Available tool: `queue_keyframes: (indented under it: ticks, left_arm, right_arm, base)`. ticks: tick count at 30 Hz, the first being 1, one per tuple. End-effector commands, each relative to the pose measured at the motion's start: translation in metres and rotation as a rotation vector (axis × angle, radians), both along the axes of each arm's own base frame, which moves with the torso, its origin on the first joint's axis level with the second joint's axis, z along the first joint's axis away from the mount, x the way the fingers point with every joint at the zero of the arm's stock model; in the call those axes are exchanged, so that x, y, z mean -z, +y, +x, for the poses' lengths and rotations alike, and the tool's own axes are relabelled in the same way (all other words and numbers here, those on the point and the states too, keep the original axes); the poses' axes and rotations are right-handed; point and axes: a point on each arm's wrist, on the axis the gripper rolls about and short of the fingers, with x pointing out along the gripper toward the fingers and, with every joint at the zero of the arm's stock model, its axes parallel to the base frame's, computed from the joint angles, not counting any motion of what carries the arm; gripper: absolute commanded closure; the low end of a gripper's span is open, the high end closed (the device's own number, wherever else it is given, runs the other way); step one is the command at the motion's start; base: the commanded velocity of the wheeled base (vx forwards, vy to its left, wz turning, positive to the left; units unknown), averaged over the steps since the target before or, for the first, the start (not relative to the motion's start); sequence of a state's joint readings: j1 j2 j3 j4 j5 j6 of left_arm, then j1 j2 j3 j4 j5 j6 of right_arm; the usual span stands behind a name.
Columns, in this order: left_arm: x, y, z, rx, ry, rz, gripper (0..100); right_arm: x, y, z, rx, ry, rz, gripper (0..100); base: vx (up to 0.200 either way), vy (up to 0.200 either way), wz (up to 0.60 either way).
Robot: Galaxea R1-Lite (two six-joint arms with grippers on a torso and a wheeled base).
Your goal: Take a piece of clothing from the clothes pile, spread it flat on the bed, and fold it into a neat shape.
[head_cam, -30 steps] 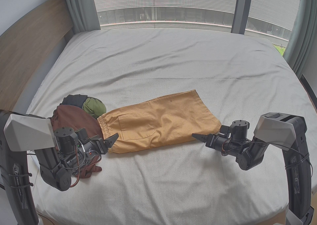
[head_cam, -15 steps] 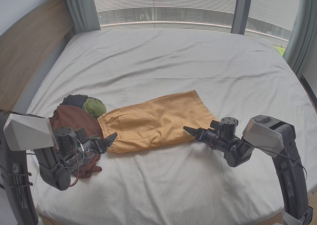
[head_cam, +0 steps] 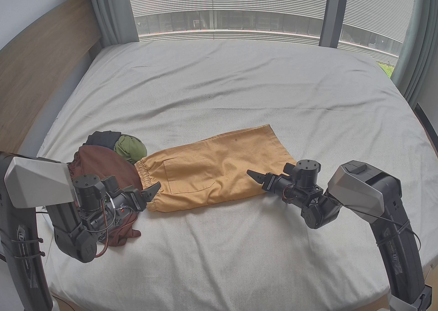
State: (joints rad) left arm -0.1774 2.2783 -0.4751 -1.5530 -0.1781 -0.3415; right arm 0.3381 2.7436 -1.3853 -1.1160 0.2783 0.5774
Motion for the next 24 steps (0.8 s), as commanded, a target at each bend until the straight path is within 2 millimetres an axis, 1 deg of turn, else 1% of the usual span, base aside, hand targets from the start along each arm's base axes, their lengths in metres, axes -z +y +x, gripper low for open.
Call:
queue_keyframes:
  ticks: [1,4,5,13,19,22,24]
  left_arm:
    - [0.000,0.000,0.000,0.000,-0.001,-0.001,0]
    - [0.001,0.000,0.000,0.000,0.001,-0.002,0]
    - [0.001,0.000,0.000,0.000,0.001,-0.002,0]
    - [0.001,0.000,0.001,-0.001,-0.001,-0.006,0]
    - [-0.001,0.000,0.001,-0.008,0.004,-0.032,0]
    - [-0.001,0.000,0.001,-0.008,0.004,-0.032,0]
    - [-0.001,0.000,0.001,-0.008,0.005,-0.031,0]
  right_arm:
    - [0.008,0.003,-0.002,-0.004,0.019,-0.005,0]
    - [0.008,0.003,-0.002,0.002,0.019,-0.007,0]
    - [0.009,0.003,-0.002,0.000,0.021,-0.007,100]
    - [0.010,-0.001,-0.008,0.003,0.044,-0.015,100]
    - [-0.008,-0.002,-0.012,0.004,0.033,-0.013,100]
    - [-0.008,-0.003,-0.012,0.006,0.033,-0.013,100]
    - [-0.004,-0.003,-0.013,0.007,0.040,-0.016,100]
  base:
    - [0.000,0.000,0.00]
    - [0.000,0.000,0.00]
    - [0.000,0.000,0.00]
    - [0.000,0.000,0.00]
    - [0.000,0.000,0.00]
    - [0.000,0.000,0.00]
    - [0.000,0.000,0.00]
